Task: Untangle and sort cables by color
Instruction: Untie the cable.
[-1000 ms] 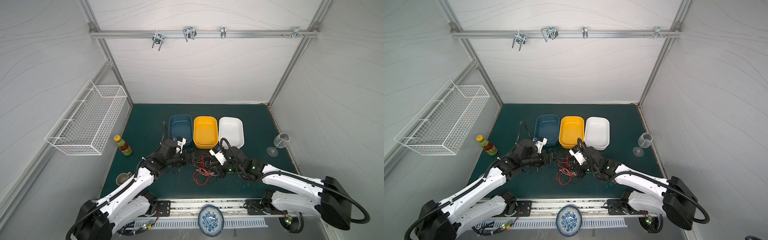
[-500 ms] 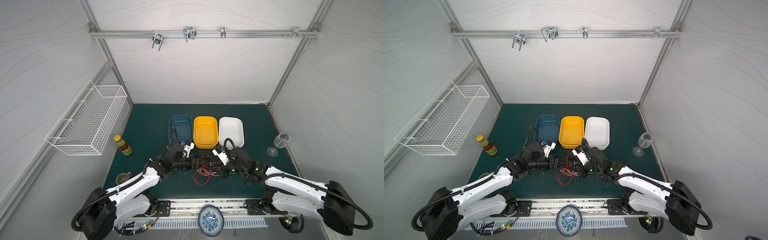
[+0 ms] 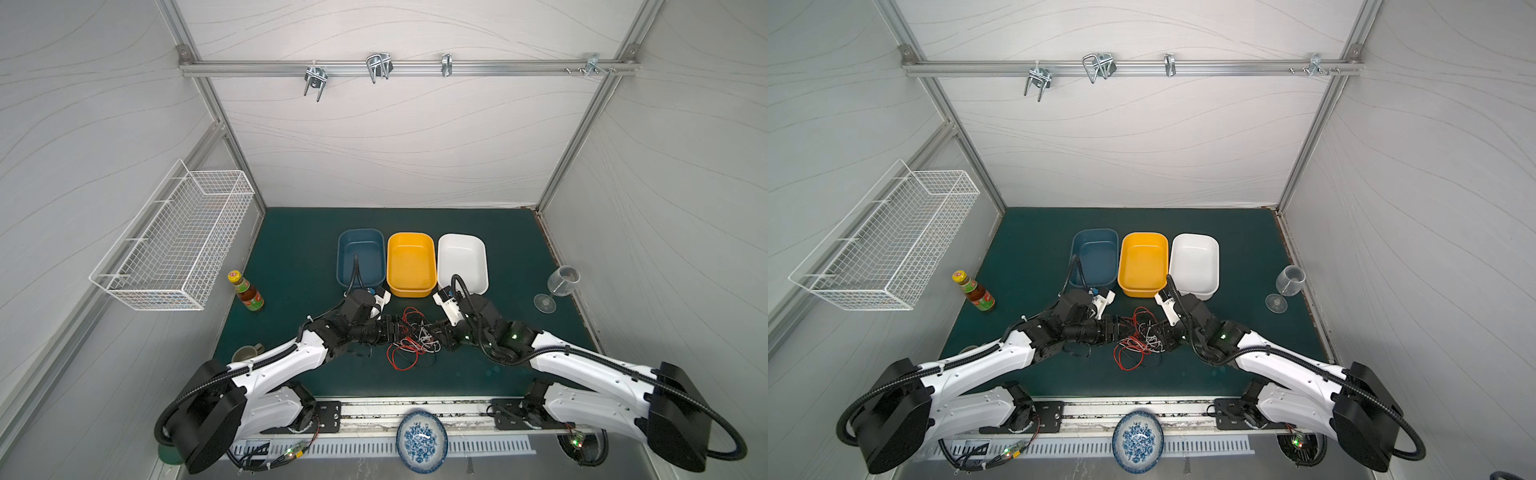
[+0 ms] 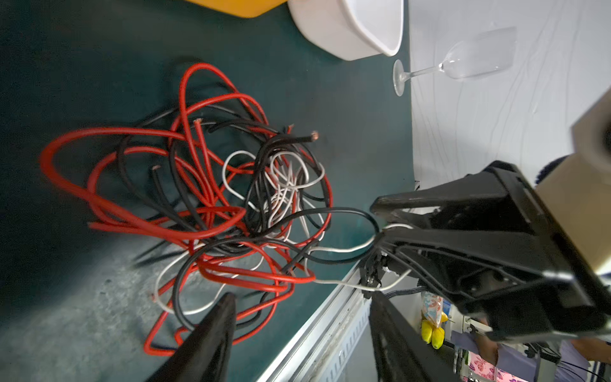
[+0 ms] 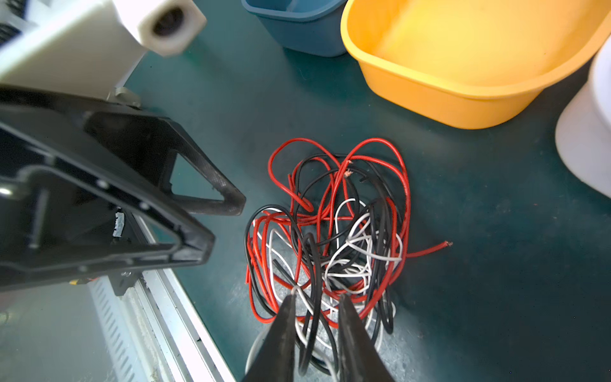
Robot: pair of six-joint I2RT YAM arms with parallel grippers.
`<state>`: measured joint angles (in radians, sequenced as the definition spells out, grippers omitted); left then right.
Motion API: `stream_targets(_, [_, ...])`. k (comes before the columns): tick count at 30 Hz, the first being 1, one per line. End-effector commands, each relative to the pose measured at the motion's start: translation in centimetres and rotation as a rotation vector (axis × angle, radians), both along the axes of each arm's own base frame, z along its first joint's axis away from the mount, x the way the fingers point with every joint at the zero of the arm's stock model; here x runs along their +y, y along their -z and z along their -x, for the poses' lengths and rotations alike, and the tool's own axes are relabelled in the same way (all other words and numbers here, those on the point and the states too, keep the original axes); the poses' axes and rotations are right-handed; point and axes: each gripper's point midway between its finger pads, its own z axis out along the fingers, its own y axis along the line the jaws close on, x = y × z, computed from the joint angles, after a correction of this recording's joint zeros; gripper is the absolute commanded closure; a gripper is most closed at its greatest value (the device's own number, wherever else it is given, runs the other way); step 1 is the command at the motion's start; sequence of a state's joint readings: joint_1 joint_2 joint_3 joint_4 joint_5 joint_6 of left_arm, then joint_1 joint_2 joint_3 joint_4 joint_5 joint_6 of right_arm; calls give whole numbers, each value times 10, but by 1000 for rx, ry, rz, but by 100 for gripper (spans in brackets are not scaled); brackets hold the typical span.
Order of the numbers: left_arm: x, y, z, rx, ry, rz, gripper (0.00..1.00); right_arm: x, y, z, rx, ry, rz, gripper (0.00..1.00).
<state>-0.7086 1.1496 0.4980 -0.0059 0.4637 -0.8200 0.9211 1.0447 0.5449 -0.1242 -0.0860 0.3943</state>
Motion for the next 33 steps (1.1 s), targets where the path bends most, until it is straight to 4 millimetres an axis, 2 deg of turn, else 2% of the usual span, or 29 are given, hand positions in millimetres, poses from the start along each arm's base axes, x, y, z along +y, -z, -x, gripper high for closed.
stream_targets(1, [1,11,0,-4,1,-40,35,-5,6,-2,15,24,19,76])
stream_targets(5, [2,21,4,11,8,-68,35,-6,10,0,50,35,15,75])
stream_targets(8, [2,27,5,18,9,-87,35,-4,12,5,79,21,8,70])
stream_targets(11, [1,33,6,26,13,-102,35,-1,19,9,119,3,18,71])
stream_targets(16, [0,42,6,41,22,-126,37,0,26,12,157,2,19,87])
stream_targets(19, [0,46,6,45,22,-139,38,0,22,12,151,3,13,96])
stream_targets(20, [1,47,6,46,19,-144,38,0,19,11,141,5,14,100])
stream_targets(24, [2,51,4,50,17,-163,39,-4,-5,4,81,25,7,100])
stream_targets(33, [5,62,3,67,10,-201,41,-12,-84,-5,-79,34,-37,100])
